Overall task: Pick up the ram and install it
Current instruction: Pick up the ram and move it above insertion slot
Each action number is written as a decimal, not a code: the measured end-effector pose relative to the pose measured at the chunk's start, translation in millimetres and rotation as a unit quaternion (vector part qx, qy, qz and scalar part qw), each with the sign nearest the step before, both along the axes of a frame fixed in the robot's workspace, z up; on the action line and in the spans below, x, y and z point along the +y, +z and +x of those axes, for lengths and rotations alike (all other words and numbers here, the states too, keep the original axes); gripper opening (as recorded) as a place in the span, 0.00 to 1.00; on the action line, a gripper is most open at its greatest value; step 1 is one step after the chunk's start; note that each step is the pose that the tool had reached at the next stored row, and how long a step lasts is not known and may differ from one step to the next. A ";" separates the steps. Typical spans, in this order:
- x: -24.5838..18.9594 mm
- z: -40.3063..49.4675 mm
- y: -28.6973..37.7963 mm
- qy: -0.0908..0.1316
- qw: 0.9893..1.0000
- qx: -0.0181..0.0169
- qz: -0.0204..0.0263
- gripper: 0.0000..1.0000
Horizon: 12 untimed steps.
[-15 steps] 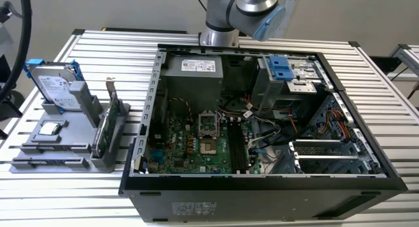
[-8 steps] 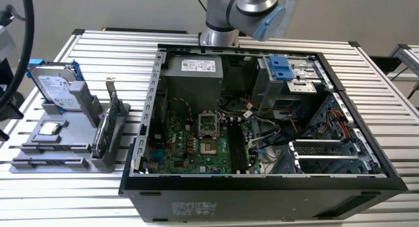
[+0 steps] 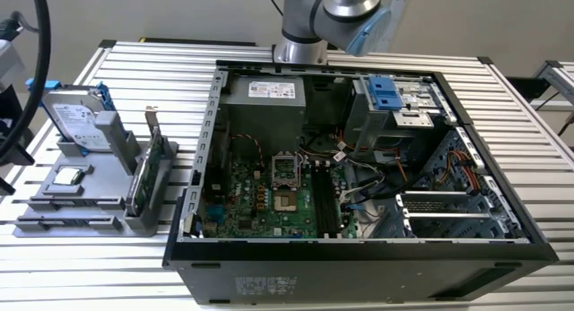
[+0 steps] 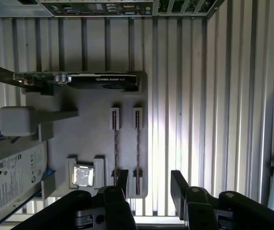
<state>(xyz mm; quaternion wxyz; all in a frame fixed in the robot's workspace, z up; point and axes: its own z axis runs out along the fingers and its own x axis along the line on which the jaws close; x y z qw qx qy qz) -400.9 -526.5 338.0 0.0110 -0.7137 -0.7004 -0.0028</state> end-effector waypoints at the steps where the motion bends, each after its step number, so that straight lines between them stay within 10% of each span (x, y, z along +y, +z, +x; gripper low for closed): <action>1: 0.0 0.0 -0.5 0.000 1.000 0.000 0.000 1.00; 12: 0.0 0.0 -6.3 0.000 1.000 0.000 0.000 1.00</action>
